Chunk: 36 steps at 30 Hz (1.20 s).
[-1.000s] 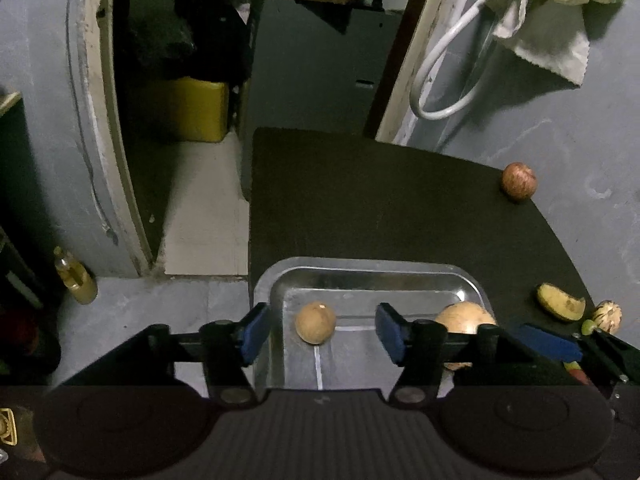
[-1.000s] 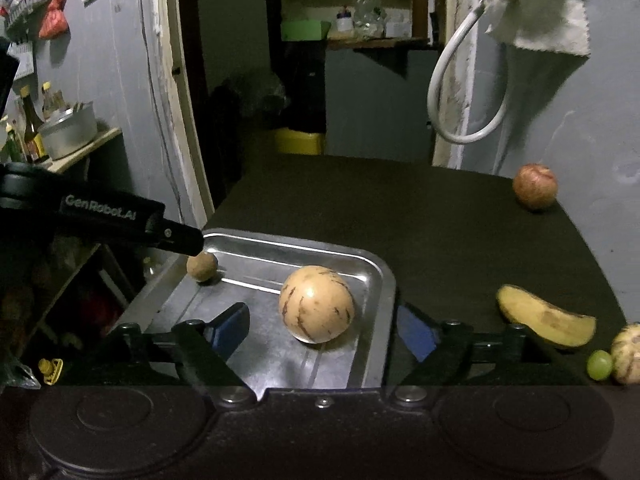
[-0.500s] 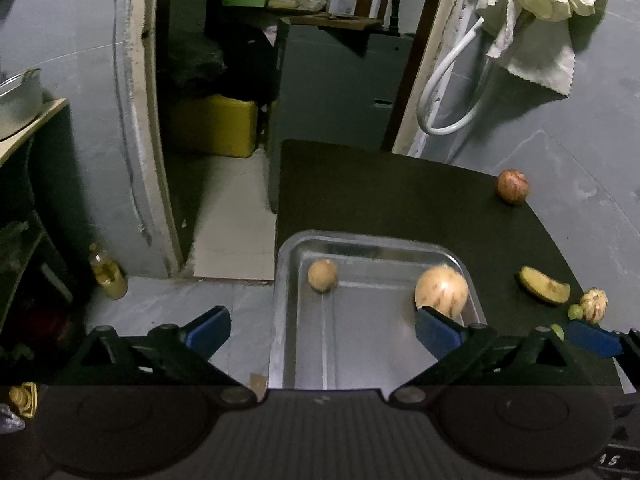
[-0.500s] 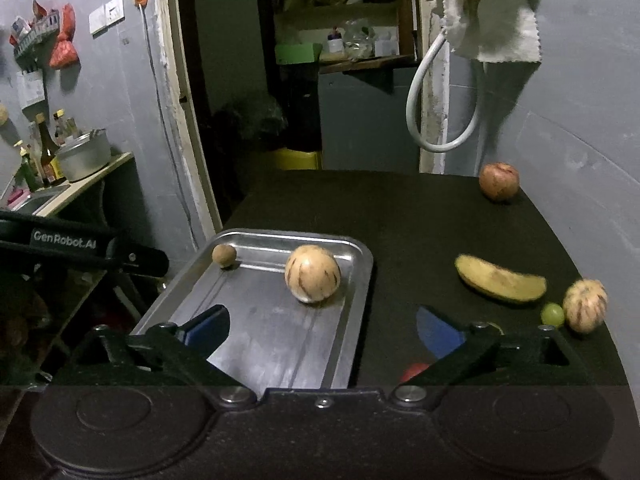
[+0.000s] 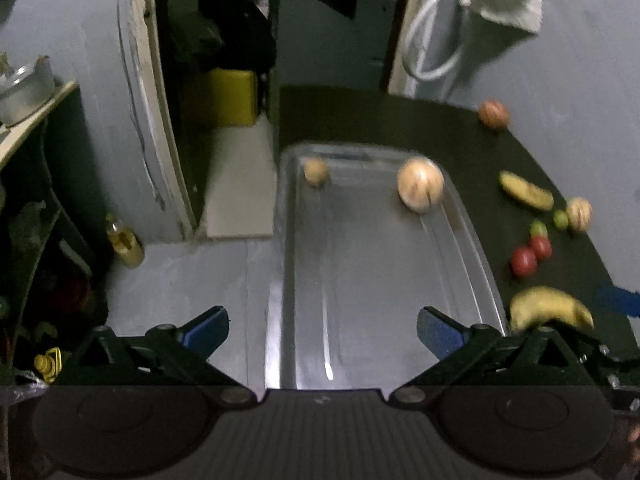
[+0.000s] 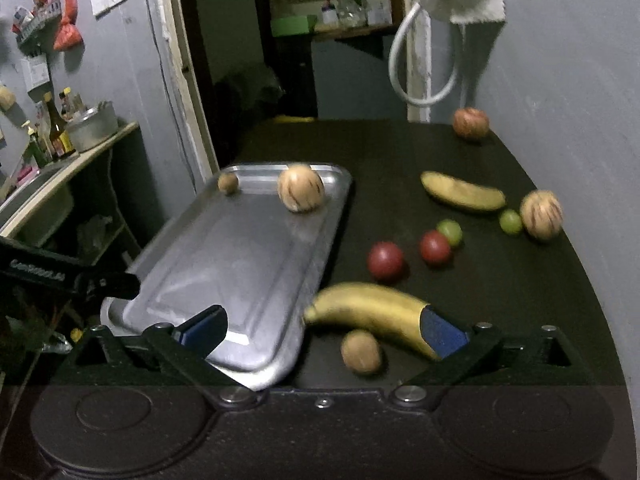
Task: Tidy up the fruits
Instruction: 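Withdraw both tools from the tray back toward the loose fruits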
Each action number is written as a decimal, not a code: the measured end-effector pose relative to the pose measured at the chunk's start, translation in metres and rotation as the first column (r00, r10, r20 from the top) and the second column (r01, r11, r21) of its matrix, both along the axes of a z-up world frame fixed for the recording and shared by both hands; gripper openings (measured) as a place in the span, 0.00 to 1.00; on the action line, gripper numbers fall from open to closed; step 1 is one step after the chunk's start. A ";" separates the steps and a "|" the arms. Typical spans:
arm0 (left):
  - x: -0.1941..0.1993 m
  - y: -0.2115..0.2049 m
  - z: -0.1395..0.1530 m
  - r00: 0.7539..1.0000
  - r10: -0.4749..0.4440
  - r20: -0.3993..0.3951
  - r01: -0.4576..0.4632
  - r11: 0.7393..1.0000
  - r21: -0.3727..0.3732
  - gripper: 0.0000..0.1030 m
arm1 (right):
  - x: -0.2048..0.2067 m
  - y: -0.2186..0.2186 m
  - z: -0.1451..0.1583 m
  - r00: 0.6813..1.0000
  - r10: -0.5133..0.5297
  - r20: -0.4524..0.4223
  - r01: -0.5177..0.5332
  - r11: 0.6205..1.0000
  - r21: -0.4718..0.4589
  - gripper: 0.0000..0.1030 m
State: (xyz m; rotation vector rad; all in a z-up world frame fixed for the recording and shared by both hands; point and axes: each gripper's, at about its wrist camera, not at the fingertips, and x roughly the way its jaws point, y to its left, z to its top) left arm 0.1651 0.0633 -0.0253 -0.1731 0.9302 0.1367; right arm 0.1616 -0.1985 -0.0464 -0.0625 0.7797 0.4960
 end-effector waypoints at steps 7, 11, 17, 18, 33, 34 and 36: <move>-0.025 -0.024 -0.011 0.996 -0.051 -0.074 0.052 0.999 0.006 0.99 | -0.018 -0.029 -0.009 0.998 -0.043 -0.038 0.042 0.999 -0.016 0.99; -0.031 -0.039 -0.016 0.990 -0.093 -0.105 0.095 0.995 0.017 0.99 | -0.024 -0.046 -0.014 0.995 -0.084 -0.054 0.083 0.996 -0.025 0.99; -0.029 -0.063 -0.018 0.979 -0.154 -0.131 0.160 0.986 0.043 0.99 | -0.034 -0.076 -0.021 0.983 -0.170 -0.074 0.168 0.985 -0.027 0.99; -0.029 -0.068 -0.018 0.977 -0.164 -0.136 0.171 0.984 0.047 0.99 | -0.036 -0.081 -0.023 0.980 -0.185 -0.077 0.184 0.983 -0.026 0.99; -0.013 -0.130 -0.016 0.919 -0.356 -0.169 0.375 0.922 0.094 0.99 | -0.052 -0.134 -0.027 0.908 -0.412 -0.071 0.413 0.911 -0.010 0.99; -0.011 -0.133 -0.015 0.914 -0.369 -0.168 0.388 0.916 0.098 0.99 | -0.052 -0.136 -0.027 0.903 -0.425 -0.069 0.425 0.905 -0.008 0.99; -0.006 -0.138 -0.014 0.906 -0.388 -0.168 0.407 0.908 0.102 0.99 | -0.052 -0.141 -0.027 0.891 -0.449 -0.064 0.450 0.893 0.002 0.99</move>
